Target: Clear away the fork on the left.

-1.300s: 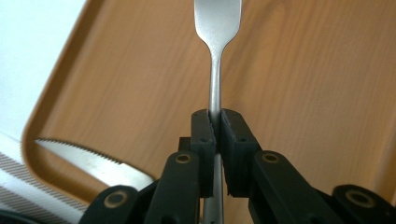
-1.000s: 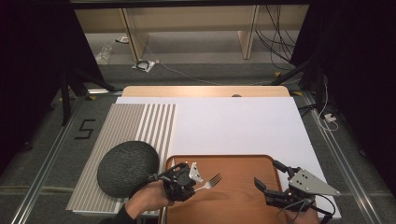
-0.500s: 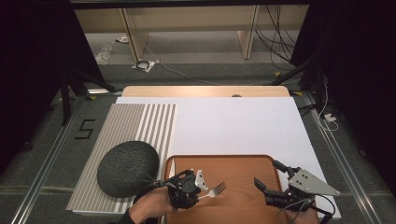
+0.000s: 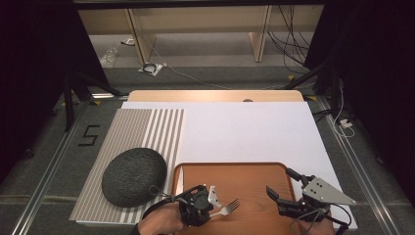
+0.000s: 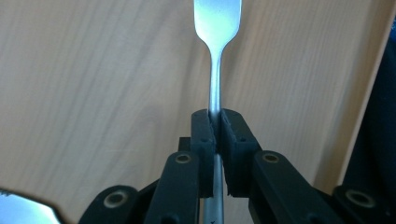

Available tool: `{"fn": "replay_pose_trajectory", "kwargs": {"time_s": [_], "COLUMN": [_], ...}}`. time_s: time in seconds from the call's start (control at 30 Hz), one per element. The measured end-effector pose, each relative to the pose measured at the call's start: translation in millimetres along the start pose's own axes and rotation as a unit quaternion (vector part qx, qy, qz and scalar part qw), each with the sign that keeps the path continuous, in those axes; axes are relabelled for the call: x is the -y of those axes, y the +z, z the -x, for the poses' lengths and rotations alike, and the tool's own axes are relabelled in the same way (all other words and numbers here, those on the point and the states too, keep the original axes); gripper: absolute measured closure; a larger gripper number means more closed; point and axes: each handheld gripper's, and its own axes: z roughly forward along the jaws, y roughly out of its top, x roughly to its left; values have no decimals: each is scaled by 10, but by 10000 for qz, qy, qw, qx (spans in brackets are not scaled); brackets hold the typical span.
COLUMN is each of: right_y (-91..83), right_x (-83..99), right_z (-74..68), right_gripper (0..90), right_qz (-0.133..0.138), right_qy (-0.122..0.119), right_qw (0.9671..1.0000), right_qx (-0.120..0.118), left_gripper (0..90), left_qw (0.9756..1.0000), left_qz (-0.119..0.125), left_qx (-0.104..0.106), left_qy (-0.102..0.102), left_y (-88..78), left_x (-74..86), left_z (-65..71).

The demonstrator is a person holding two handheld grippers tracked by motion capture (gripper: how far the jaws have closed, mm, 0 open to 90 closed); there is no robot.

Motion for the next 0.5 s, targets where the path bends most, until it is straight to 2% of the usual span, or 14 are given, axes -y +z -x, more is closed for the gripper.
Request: {"fn": "replay_pose_trajectory", "kwargs": {"time_s": [0.07,0.1,0.13,0.5], "right_y": [-1,0,0,10], "right_x": [0,0,0,4], "right_z": [0,0,0,-4], "right_gripper": [180,180,180,181], "right_qz": [-4,-2,-4,47], "right_qy": [-10,-11,-9,-16], "right_qw": [10000,10000,10000,10000], "right_qx": [0,0,-1,-9], "left_gripper": [838,838,839,838], "left_qw": [10000,10000,9999,9995], "left_qz": [-74,-36,-117,-247], "left_qx": [44,65,85,194], "left_qy": [49,-1,69,73], "left_y": [11,22,25,92], "left_x": [5,9,11,51], "left_z": [9,23,23,72]}}
